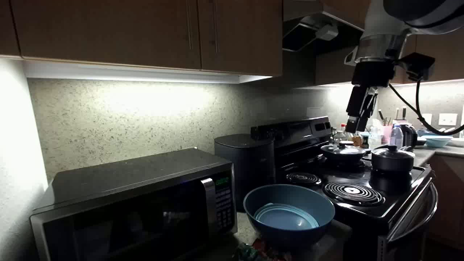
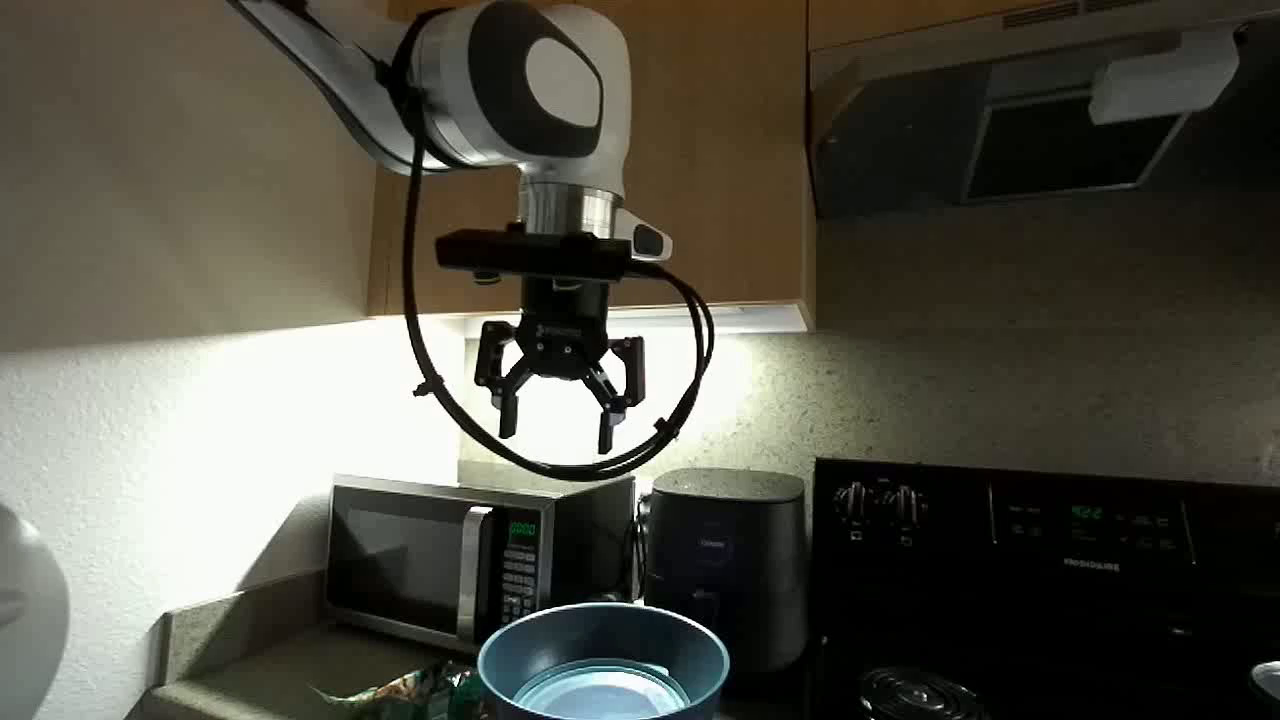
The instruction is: Put the blue bowl on top of the air fryer then set it down again
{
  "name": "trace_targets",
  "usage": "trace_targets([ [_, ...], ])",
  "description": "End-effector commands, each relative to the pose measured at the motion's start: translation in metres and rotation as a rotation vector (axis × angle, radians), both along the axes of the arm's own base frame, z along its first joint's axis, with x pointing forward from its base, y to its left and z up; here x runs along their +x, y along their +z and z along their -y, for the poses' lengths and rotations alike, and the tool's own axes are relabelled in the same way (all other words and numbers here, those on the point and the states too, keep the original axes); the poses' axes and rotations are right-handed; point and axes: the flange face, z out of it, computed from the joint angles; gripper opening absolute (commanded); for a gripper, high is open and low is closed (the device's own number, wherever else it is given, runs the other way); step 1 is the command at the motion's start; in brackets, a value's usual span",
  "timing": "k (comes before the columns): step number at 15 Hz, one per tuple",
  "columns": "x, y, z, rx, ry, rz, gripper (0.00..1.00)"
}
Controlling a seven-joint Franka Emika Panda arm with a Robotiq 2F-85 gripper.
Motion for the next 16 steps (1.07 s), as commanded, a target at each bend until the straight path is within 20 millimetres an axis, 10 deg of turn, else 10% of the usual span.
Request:
trace_targets([
  [1, 0.000, 0.001, 0.000, 0.000, 0.000, -0.001, 1.00],
  [8, 0.000, 0.001, 0.000, 0.000, 0.000, -0.001, 1.00],
  [16, 0.047, -0.051, 0.014, -0.061, -0.079, 0.036, 1.00],
])
